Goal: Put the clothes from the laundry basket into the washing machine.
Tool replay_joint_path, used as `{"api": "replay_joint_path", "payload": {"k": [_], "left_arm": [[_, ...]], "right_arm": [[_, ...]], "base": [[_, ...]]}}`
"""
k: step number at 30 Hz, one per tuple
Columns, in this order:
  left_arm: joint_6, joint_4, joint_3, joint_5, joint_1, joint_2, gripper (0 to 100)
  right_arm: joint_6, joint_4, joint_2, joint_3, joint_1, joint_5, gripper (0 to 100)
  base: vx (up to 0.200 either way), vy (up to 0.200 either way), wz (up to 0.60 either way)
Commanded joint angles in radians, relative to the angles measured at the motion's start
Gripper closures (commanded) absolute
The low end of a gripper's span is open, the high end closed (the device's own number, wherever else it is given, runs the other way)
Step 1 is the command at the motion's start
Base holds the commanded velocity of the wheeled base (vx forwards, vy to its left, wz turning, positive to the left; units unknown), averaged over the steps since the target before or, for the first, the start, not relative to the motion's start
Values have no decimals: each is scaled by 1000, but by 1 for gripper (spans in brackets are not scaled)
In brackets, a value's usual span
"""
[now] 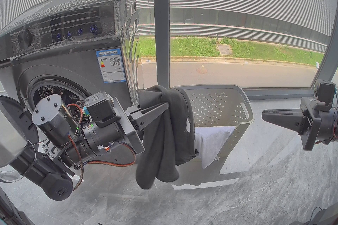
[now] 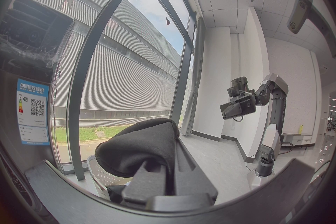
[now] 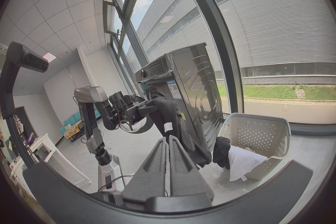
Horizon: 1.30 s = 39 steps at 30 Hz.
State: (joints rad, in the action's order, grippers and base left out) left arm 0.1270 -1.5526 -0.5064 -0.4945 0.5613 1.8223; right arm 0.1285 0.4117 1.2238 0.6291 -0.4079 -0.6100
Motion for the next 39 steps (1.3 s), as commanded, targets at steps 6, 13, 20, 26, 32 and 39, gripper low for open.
{"api": "replay_joint_path", "payload": {"k": [6, 13, 20, 26, 32, 39], "left_arm": [[2, -1, -106, 2, 20, -11, 100], [3, 2, -152, 13, 97, -8, 100], [3, 32, -250, 13, 134, -11, 100], [2, 54, -293, 13, 138, -9, 100], [2, 55, -307, 13, 154, -11, 100], [2, 60, -328, 13, 160, -9, 100]], "right_arm": [[-26, 2, 43, -69, -5, 1, 100], [-44, 10, 86, -97, -5, 1, 0], [-47, 84, 192, -97, -11, -2, 0], [-52, 111, 233, -101, -11, -2, 0], [-69, 144, 319, -65, -32, -5, 0], [-69, 208, 419, -6, -77, -8, 0]], "base": [[0, 0, 0], [0, 0, 0], [0, 0, 0], [0, 0, 0], [0, 0, 0], [0, 0, 0]]}}
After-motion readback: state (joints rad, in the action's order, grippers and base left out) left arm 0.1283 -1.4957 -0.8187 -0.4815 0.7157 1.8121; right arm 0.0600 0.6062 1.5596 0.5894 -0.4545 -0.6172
